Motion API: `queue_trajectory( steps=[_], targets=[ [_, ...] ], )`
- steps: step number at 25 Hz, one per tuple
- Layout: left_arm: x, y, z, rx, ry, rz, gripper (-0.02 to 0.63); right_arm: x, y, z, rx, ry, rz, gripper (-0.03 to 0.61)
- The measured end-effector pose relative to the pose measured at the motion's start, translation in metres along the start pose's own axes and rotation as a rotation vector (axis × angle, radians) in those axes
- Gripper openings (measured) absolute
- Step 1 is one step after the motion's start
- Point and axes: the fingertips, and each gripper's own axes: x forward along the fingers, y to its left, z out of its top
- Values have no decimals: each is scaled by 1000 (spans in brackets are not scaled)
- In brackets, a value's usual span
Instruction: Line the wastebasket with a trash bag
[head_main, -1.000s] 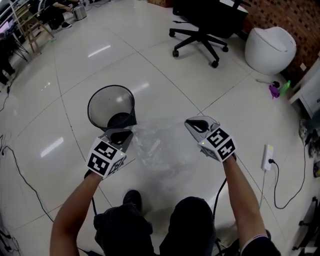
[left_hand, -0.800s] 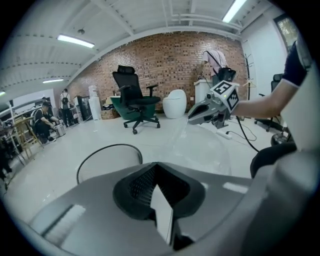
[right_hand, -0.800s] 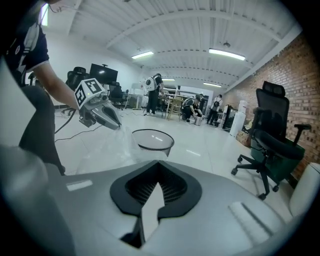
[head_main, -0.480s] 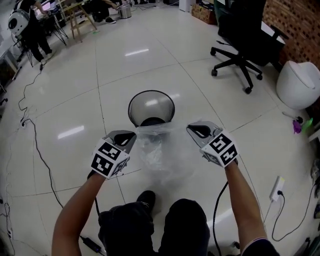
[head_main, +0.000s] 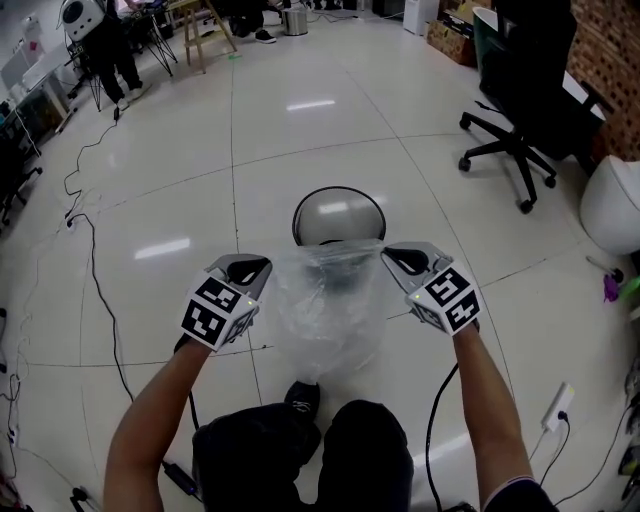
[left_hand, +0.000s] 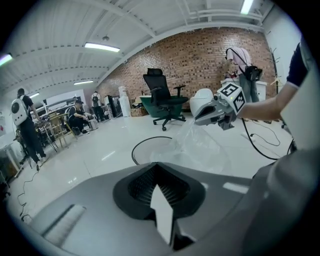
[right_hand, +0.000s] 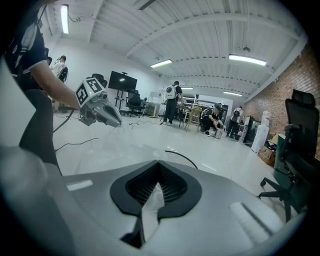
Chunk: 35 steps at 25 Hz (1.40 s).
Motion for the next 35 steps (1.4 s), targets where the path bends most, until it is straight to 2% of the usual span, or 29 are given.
queue_trajectory(
  steps=[8, 16, 26, 35],
  targets=[
    [17, 16, 0, -1, -10, 2, 11, 12, -23, -3, 32, 4, -59, 2],
    [66, 60, 19, -21, -56, -18, 11, 40, -73, -5, 74, 19, -139, 2],
    [133, 106, 35, -27, -49, -45, 11, 89, -133, -27, 113, 80, -187, 2],
    [191, 143, 33, -47, -11, -42, 11, 135, -176, -52, 142, 137, -181, 2]
  ],
)
